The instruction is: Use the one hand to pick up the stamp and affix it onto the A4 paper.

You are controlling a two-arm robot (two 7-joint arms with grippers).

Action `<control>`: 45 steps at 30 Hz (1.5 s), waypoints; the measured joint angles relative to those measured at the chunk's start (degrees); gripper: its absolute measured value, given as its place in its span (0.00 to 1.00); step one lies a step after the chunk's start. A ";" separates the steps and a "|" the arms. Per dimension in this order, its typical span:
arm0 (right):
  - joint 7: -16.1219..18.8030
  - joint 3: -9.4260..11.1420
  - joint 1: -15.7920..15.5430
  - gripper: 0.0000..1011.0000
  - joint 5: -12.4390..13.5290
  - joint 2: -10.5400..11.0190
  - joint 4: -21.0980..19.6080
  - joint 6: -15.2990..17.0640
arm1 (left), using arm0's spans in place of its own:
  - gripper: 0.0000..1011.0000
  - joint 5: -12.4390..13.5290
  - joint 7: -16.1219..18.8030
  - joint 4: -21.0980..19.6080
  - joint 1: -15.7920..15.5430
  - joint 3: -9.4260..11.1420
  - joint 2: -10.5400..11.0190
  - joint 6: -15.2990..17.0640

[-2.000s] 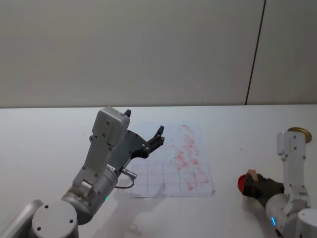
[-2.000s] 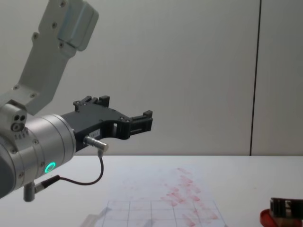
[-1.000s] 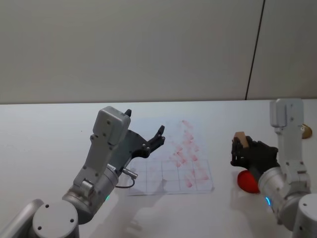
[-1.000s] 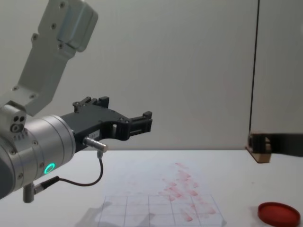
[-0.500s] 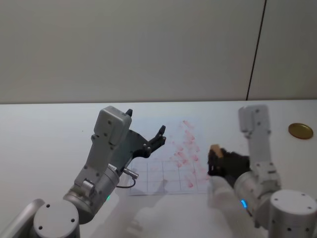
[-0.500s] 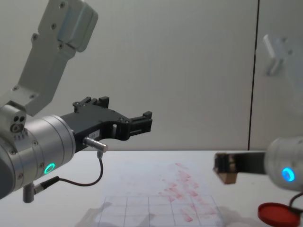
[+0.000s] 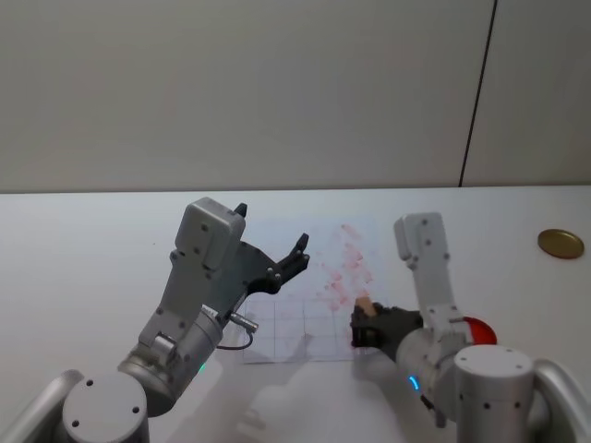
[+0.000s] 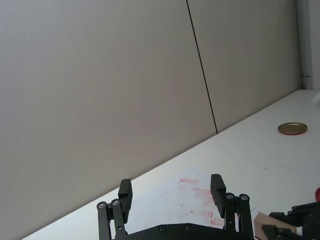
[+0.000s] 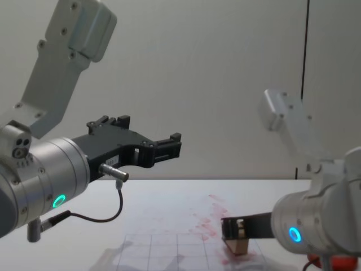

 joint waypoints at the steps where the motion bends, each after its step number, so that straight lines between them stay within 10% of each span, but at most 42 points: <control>1: 0.09 -0.01 0.12 0.21 0.01 -0.08 0.35 0.11 | 0.98 0.00 0.00 0.00 0.00 0.00 0.00 0.00; 24: -0.48 0.68 3.98 0.21 1.18 -2.56 6.41 5.68 | 0.98 0.00 0.00 0.00 0.00 0.00 0.00 0.00; 45: 1.97 -1.18 5.20 0.21 -7.33 -2.85 7.59 9.13 | 0.98 0.00 0.00 0.00 0.00 0.00 0.00 0.00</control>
